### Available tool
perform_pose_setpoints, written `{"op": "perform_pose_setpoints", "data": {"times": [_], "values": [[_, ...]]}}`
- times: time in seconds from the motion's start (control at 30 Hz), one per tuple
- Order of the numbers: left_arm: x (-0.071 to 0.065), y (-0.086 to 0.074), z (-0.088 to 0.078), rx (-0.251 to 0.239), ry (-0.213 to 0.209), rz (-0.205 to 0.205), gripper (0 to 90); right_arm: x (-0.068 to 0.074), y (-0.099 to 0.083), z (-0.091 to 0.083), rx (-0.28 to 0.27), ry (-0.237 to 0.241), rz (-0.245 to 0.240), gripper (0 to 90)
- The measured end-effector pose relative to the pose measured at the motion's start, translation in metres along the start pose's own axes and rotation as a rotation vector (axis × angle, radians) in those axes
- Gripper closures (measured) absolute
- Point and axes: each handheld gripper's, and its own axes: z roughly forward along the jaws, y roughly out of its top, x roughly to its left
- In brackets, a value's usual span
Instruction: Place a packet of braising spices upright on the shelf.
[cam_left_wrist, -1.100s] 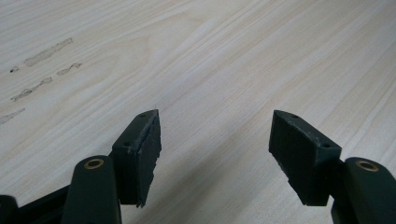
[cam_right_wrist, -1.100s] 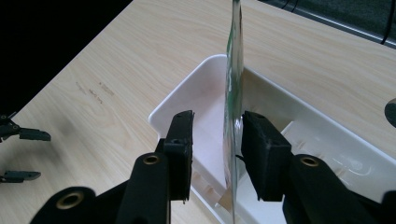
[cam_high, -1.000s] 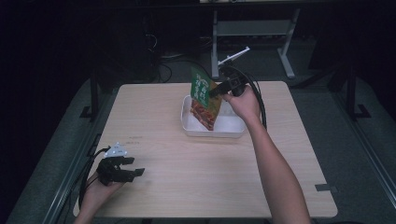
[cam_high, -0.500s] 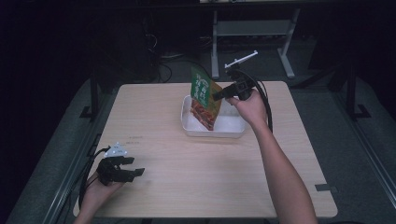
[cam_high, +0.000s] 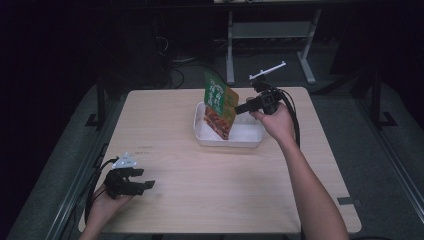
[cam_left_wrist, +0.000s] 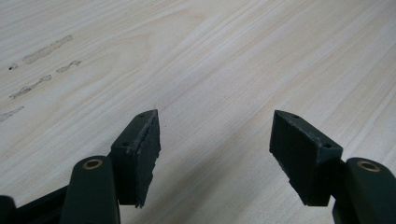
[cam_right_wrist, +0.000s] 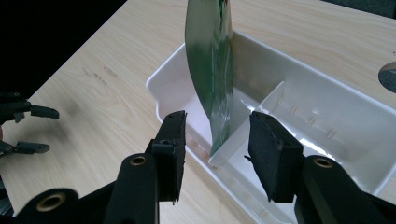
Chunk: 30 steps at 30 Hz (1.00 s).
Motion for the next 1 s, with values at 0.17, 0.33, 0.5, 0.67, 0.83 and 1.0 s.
{"op": "perform_pose_setpoints", "data": {"times": [0.17,0.33,0.5,0.67,0.83,1.0], "values": [[0.0,0.0,0.0,0.0,-0.001,-0.003,33.4,-0.001,-0.007,-0.004,0.001,0.0,-0.002,55.4],[-0.001,0.0,0.001,0.001,-0.004,-0.005,33.3,-0.003,-0.018,-0.01,-0.001,0.01,0.005,53.7],[-0.001,0.0,0.002,0.003,-0.003,-0.005,33.2,-0.005,-0.03,-0.013,-0.006,0.024,0.01,52.6],[-0.001,0.0,0.002,0.001,-0.002,-0.009,33.1,-0.006,-0.042,-0.015,-0.012,0.04,0.009,51.6],[-0.001,0.0,0.002,0.003,-0.002,-0.007,33.0,-0.006,-0.052,-0.017,-0.016,0.05,0.008,50.6],[-0.002,0.0,0.003,0.002,-0.003,-0.007,32.9,-0.009,-0.069,-0.021,-0.02,0.059,0.014,49.4]]}}
